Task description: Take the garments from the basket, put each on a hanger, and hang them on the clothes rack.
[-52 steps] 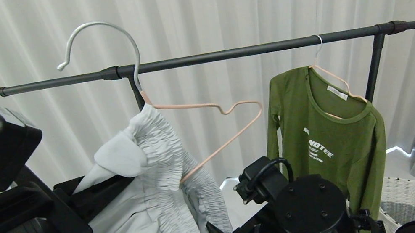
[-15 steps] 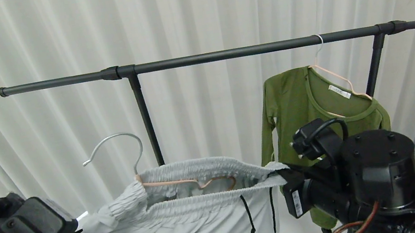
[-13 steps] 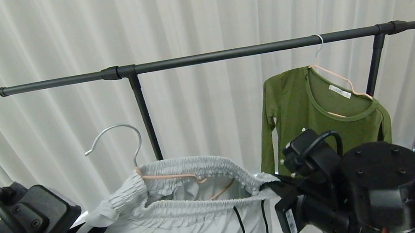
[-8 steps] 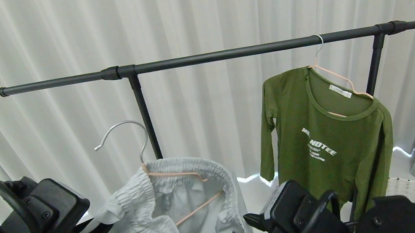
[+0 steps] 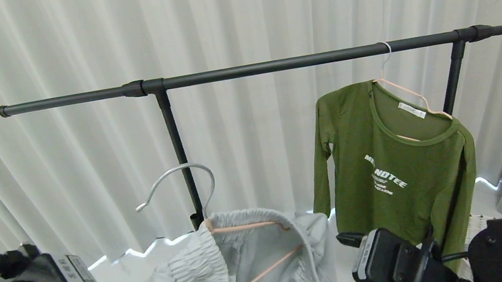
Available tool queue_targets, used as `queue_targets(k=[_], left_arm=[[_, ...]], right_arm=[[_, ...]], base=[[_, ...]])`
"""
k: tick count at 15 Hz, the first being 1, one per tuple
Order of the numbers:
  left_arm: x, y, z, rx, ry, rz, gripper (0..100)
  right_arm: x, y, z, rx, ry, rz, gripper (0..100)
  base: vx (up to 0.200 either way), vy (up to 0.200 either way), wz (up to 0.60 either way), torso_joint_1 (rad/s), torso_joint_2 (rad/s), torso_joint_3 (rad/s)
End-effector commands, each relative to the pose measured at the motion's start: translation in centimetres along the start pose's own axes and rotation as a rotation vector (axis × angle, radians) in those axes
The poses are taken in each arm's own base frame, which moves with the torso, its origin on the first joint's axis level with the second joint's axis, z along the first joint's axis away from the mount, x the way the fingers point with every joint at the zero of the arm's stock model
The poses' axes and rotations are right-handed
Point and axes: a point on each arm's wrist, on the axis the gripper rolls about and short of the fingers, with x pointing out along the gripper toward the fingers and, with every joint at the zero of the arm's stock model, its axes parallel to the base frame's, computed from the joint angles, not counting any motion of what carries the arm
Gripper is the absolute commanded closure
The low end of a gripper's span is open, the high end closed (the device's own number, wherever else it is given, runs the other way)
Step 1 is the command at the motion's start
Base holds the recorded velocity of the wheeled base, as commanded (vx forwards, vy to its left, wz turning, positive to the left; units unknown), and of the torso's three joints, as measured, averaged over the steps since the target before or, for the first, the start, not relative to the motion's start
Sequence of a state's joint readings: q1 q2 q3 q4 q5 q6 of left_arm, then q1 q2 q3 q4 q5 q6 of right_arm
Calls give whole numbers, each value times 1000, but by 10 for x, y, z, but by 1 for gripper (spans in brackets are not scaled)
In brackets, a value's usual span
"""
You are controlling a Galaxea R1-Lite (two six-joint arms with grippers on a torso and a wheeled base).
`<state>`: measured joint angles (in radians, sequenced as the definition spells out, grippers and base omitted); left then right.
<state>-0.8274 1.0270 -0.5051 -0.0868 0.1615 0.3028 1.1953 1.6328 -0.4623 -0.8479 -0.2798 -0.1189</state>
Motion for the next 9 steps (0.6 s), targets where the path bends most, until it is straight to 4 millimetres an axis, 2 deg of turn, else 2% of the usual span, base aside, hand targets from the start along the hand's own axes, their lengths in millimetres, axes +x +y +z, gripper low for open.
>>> queue_targets(k=[1,3,6,9], left_arm=[[-10,-3,-9,3,-24,-27,100],[-13,-7,-13,12,-50,-112,100],[-14,-13,-13,64,-83,-217,100],[-13,-15,-14,131,-117,-304,100]], right_arm=[[-13,-29,5,-24,-45,-22,0],[-18,-34,8,-51,-34,63,0],[-33,-32,18,-69,12,281,0],[-30,-29,28,-96,12,366,0]], base=[[0,0,0,0,0,0],[0,0,0,0,0,0],[0,0,0,0,0,0],[0,0,0,0,0,0]])
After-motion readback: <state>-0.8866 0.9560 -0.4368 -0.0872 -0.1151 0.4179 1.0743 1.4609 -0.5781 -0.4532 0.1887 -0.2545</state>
